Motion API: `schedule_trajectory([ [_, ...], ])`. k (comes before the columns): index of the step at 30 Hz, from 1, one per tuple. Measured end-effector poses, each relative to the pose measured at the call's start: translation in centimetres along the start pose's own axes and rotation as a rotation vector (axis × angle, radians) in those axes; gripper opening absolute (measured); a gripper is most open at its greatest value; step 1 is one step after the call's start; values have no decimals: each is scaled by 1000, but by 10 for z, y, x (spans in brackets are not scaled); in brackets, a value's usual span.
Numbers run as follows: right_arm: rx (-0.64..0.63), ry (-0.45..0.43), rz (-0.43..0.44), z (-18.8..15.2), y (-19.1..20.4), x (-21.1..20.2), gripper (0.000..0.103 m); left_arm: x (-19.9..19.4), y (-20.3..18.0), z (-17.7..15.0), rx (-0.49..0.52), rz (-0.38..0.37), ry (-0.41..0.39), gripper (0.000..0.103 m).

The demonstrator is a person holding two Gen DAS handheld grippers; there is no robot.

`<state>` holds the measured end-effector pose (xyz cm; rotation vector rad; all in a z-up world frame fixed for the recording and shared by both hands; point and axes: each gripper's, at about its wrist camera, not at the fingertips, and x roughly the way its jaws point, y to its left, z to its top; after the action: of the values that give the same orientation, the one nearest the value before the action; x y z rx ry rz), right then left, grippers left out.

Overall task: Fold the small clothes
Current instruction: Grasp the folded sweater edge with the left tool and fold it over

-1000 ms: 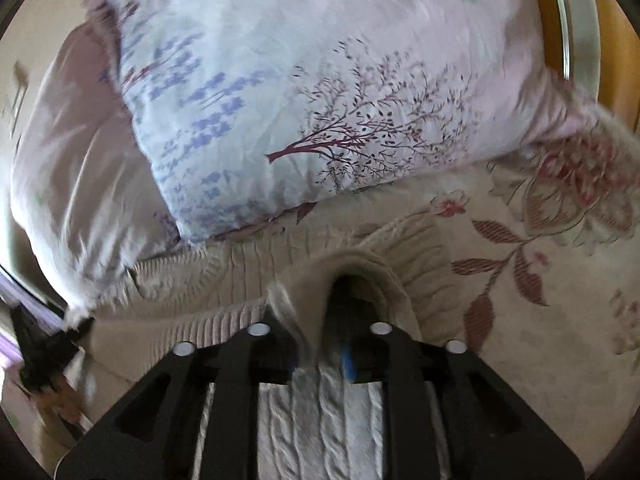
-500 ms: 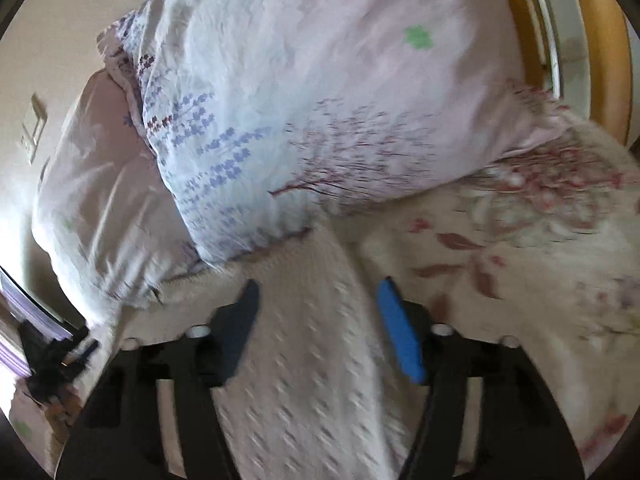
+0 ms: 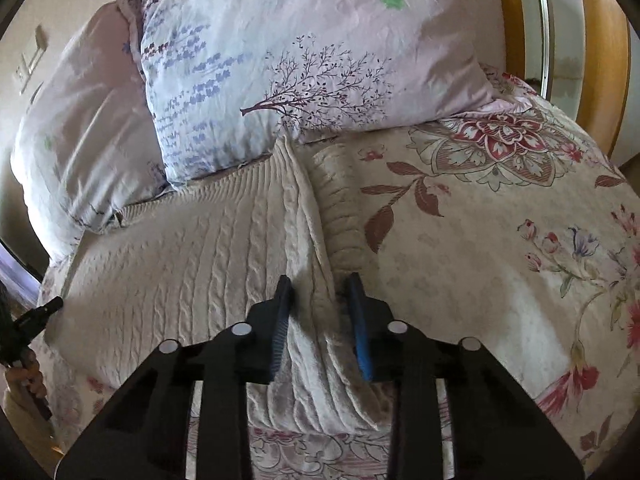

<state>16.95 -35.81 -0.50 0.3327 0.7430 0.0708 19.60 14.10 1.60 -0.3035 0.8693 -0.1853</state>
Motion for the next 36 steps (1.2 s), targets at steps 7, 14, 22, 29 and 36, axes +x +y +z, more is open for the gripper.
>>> schedule_trajectory([
  [7, -16, -19, -11, -3, 1, -2, 13, 1, 3, -4, -23, -20, 0, 9],
  [14, 13, -77, 33, -4, 2, -29, 10, -15, 4, -1, -24, -63, -23, 7],
  [22, 29, -39, -13, -19, -8, -27, 10, -16, 20, -8, -31, -97, 0, 7],
  [29, -7, -8, -101, -22, -5, -9, 11, -3, 23, -15, -38, -92, 13, 8],
  [36, 6, -21, -96, -17, 3, -20, 31, -12, 23, -11, -69, -130, -16, 34],
])
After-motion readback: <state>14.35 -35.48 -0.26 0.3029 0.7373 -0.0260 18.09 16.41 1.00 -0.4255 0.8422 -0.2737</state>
